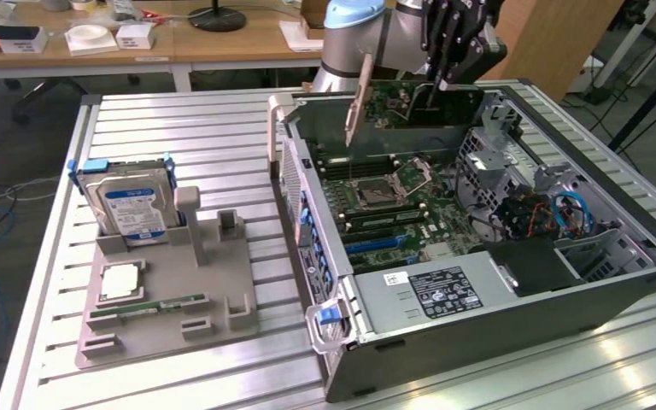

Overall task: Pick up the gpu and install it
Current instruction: 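Insert the gpu into the slot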

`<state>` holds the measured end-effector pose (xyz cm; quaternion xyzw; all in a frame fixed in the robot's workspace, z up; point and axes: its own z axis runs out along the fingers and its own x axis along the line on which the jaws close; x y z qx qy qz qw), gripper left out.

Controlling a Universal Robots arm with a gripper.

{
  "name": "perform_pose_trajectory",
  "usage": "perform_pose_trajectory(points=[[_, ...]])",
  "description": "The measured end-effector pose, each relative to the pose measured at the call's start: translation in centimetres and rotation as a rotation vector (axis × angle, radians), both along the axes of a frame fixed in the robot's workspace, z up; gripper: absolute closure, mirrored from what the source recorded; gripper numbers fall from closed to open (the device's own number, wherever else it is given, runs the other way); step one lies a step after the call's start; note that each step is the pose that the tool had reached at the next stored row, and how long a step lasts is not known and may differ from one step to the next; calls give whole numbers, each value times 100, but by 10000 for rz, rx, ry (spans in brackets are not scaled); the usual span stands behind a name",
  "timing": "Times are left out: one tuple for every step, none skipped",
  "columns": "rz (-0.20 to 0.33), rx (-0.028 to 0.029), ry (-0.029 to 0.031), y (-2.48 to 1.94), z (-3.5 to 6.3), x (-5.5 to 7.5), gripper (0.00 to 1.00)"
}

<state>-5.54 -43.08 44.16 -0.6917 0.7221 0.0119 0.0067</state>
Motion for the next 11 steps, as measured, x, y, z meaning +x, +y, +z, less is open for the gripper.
perform_pose_trajectory(points=[[0, 0, -1, 0, -8, 20, 74], [0, 10, -3, 0, -18, 43, 74], [0, 25, -1, 0, -24, 72, 74], [-1, 35, 2, 0, -27, 96, 74], [1, 35, 10, 0, -26, 101, 74], [0, 36, 11, 0, -26, 101, 74], [-1, 36, 12, 0, -26, 101, 74], [0, 37, 12, 1, -27, 101, 74], [0, 37, 11, 0, -27, 101, 74], [-1, 37, 12, 1, -27, 101, 74], [0, 36, 12, 1, -27, 101, 74]])
